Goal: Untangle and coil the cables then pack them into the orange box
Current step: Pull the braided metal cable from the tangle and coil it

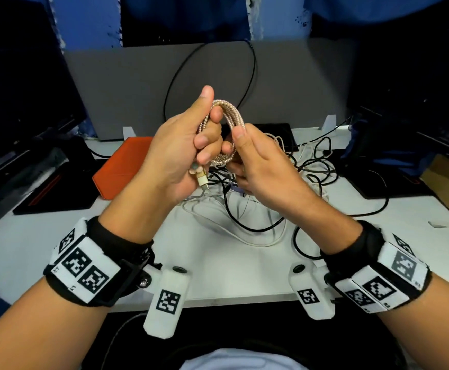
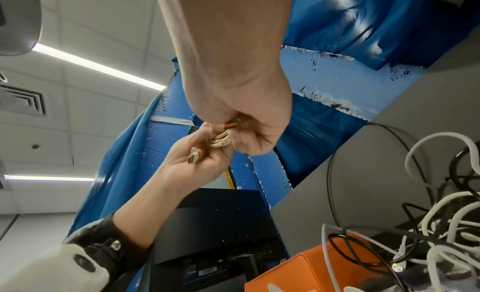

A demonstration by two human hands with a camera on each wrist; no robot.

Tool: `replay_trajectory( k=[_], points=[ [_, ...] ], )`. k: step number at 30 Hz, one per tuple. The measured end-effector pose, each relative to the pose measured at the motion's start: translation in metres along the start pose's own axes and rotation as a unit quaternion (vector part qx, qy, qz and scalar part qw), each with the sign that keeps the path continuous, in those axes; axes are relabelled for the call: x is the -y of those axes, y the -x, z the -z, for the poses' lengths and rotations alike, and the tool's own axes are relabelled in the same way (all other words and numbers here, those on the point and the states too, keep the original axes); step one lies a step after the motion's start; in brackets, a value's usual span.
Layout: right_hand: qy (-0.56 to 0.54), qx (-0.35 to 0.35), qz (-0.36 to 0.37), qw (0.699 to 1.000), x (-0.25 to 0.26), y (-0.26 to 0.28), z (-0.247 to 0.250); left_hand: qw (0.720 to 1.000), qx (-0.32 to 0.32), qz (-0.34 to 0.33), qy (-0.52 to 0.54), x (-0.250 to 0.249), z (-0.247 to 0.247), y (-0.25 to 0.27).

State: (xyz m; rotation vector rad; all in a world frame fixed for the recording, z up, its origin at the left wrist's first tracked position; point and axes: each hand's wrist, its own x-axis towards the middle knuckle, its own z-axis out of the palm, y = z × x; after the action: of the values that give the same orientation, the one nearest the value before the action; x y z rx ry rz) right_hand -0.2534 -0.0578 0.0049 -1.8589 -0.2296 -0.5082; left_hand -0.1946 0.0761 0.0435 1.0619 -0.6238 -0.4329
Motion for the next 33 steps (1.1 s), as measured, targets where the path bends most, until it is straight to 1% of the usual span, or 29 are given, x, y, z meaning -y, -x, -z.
replay_trajectory(
  k=[4,6,8,11,13,15,16,17,19,21,22,24,26,28,30,33],
  points=[
    [0.003,-0.017,0.021,1.0,0.006,0.005,-0.001,0.995,0.069,0.048,0.047,-0.004,0.002,0.001],
    [-0.03,-0.044,0.026,0.998,0.01,0.008,-0.005,0.994,0.08,0.058,0.041,-0.004,0.001,0.002],
    [-0.026,-0.065,0.019,0.997,0.008,0.008,-0.008,0.996,0.061,0.058,0.028,-0.002,0.0,0.002],
    [0.037,-0.061,0.004,0.997,0.006,0.004,-0.009,0.998,0.001,0.023,-0.054,-0.001,0.002,0.001],
    [0.024,-0.059,0.0,0.998,0.008,0.005,-0.009,0.995,-0.032,-0.008,-0.098,0.001,0.004,0.001],
    [-0.002,-0.041,-0.006,0.999,0.011,0.007,-0.008,0.99,-0.046,-0.023,-0.129,0.001,0.005,0.0],
    [0.027,-0.024,-0.005,0.999,0.011,0.006,-0.005,0.989,-0.044,-0.023,-0.141,0.0,0.006,0.0],
    [0.094,0.001,0.002,0.996,0.012,0.005,0.002,0.988,-0.038,-0.02,-0.148,-0.001,0.006,-0.001],
    [0.216,0.05,0.015,0.975,0.016,0.0,0.018,0.986,-0.028,-0.012,-0.165,-0.002,0.006,-0.001],
    [0.245,0.038,0.041,0.968,0.024,-0.003,0.033,0.98,-0.028,-0.011,-0.196,0.0,0.004,0.0],
    [0.251,0.026,0.06,0.966,0.027,-0.004,0.035,0.978,-0.03,-0.011,-0.206,0.001,0.001,0.001],
    [0.273,0.027,0.072,0.959,0.029,-0.001,0.027,0.978,-0.03,-0.01,-0.207,0.004,-0.004,0.003],
    [0.269,0.025,0.061,0.961,0.023,0.001,0.014,0.983,-0.03,-0.005,-0.179,0.006,-0.006,0.004],
    [0.243,0.0,0.031,0.969,0.016,0.002,0.006,0.987,-0.032,-0.001,-0.16,0.007,-0.005,0.004],
    [0.215,-0.018,0.022,0.976,0.013,0.002,0.007,0.985,-0.03,-0.009,-0.171,0.006,-0.002,0.002],
    [0.157,-0.04,0.039,0.986,0.014,0.0,0.01,0.974,-0.021,-0.035,-0.225,0.005,0.0,0.0]
  ],
)
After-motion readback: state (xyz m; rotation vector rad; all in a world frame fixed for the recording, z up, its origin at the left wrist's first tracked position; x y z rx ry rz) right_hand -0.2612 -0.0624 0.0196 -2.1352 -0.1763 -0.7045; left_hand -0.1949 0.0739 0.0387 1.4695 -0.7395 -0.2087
